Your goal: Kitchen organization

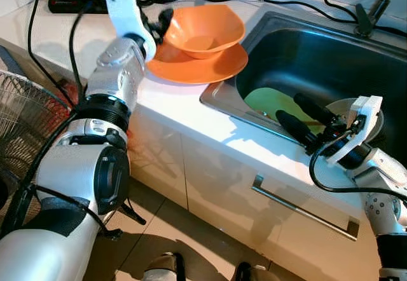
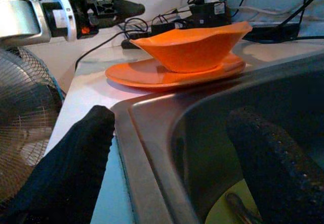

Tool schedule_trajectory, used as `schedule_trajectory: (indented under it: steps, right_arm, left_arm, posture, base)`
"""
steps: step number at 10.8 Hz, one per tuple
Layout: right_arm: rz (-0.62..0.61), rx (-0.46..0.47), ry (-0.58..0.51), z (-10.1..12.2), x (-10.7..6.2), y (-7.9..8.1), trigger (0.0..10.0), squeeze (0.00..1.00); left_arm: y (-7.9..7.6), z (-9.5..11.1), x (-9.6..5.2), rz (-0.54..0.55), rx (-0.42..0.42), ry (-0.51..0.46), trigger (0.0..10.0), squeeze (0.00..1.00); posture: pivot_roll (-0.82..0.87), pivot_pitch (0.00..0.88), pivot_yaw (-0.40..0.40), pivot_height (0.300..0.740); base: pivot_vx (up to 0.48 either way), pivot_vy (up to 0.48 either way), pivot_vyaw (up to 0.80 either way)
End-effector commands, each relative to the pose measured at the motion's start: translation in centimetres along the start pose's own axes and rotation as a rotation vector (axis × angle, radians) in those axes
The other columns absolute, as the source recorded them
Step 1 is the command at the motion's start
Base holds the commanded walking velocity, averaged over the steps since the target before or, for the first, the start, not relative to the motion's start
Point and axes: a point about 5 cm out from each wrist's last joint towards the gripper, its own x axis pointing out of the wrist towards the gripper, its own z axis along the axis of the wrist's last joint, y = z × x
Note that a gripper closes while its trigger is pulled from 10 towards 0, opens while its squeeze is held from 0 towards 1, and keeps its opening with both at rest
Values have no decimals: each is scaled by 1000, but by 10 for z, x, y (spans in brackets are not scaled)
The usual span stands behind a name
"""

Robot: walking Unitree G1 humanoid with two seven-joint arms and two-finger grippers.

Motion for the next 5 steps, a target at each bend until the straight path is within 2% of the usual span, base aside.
schedule_trajectory:
  steps: [1, 5]
  right_arm:
    - [4, -2, 8, -1, -3, 1, 10000, 0]
    - [2, 4, 15, -1, -4, 2, 10000, 0]
  left_arm:
    - [-3, 0, 1, -7, 40, -5, 10000, 0]
    - [2, -19, -2, 5, -2, 46, 10000, 0]
  posture:
    - [19, 139, 21, 740]
    - [14, 169, 7, 740]
  base:
    - [0, 0, 0]
    - [0, 0, 0]
